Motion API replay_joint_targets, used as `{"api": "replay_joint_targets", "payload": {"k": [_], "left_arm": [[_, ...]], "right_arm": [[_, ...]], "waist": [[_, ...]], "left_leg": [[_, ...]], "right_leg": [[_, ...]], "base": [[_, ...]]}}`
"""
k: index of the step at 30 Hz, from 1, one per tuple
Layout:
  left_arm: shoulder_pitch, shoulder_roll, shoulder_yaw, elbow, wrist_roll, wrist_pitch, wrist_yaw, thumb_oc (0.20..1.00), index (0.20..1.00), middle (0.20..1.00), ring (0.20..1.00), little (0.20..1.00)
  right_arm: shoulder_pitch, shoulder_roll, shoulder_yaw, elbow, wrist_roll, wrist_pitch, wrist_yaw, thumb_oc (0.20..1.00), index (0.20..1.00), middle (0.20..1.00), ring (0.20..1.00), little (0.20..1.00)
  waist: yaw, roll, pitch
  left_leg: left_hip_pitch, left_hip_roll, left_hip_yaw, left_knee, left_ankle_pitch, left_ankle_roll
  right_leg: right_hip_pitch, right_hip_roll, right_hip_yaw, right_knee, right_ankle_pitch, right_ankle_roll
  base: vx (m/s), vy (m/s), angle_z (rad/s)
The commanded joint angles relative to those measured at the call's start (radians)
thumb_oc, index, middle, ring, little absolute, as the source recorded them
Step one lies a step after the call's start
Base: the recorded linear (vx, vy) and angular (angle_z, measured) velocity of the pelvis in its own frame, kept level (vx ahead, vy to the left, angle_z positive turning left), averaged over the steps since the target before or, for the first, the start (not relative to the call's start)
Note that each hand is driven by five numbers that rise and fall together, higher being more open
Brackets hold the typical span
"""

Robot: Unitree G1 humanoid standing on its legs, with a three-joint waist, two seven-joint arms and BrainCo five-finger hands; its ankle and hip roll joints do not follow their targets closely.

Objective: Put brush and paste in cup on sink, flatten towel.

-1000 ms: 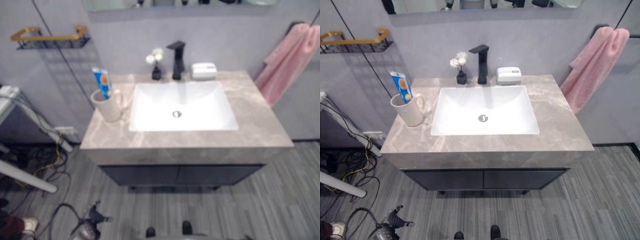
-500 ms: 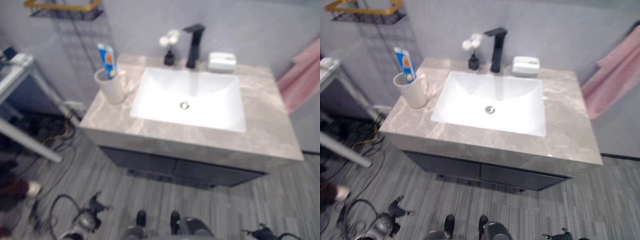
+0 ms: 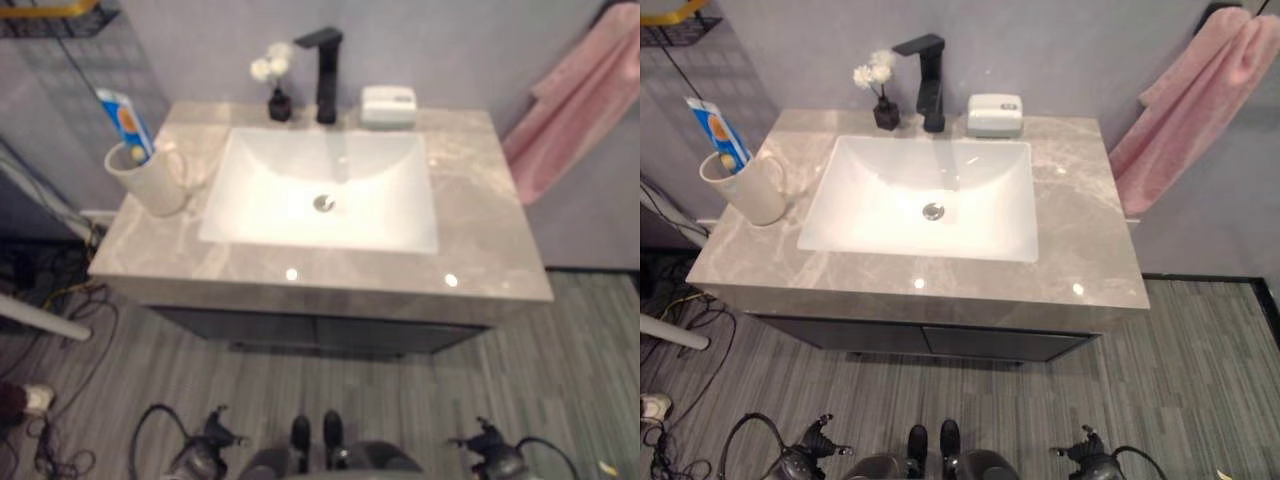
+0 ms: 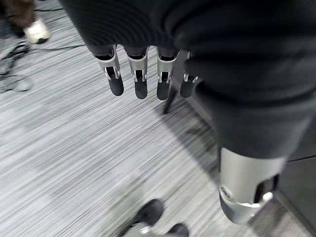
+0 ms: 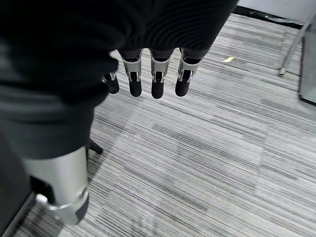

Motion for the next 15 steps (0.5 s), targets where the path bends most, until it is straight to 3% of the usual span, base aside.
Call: {"api": "replay_joint_targets", "payload": {"k": [1,12,14,15], "left_arm": [[0.014,0.002,0.029,0.008,0.000,-0.016,-0.008,1.000,1.000,1.000,1.000,1.000],[0.017,0.022,0.008,-0.046,0.023,-0.029,-0.018,1.000,1.000,1.000,1.000,1.000],[0.019,0.047,-0.006,-0.090,0.039,-0.032,-0.031,1.000,1.000,1.000,1.000,1.000],[0.022,0.050,-0.005,-0.092,0.044,-0.033,-0.030,1.000,1.000,1.000,1.000,1.000]], "right_arm": [[0.008,-0.018,0.019,0.024,-0.034,-0.005,0.003,1.000,1.000,1.000,1.000,1.000],[-0.036,-0.005,0.054,0.010,-0.086,0.004,0.000,1.000,1.000,1.000,1.000,1.000],[-0.053,0.010,0.077,0.007,-0.111,0.006,0.009,1.000,1.000,1.000,1.000,1.000],[-0.071,0.011,0.093,0.001,-0.140,0.012,0.013,1.000,1.000,1.000,1.000,1.000]], "waist": [[0.025,-0.015,-0.040],[0.050,-0.007,-0.046],[0.066,-0.024,-0.033],[0.073,-0.020,-0.025]], "left_leg": [[-0.004,-0.074,-0.014,0.103,-0.134,0.036],[0.021,-0.065,0.063,0.071,-0.150,0.066],[0.028,-0.056,0.078,0.070,-0.156,0.072],[0.045,-0.047,0.095,0.053,-0.157,0.082]], "right_leg": [[-0.009,-0.019,0.036,0.097,-0.097,0.129],[-0.038,-0.018,0.088,0.136,-0.078,0.179],[-0.092,-0.022,0.039,0.253,-0.088,0.220],[-0.109,-0.075,-0.026,0.274,-0.065,0.238]], "base": [[0.03,0.090,-0.50],[0.00,0.187,-0.24],[-0.07,0.199,-0.34],[-0.05,0.142,-0.29]]}}
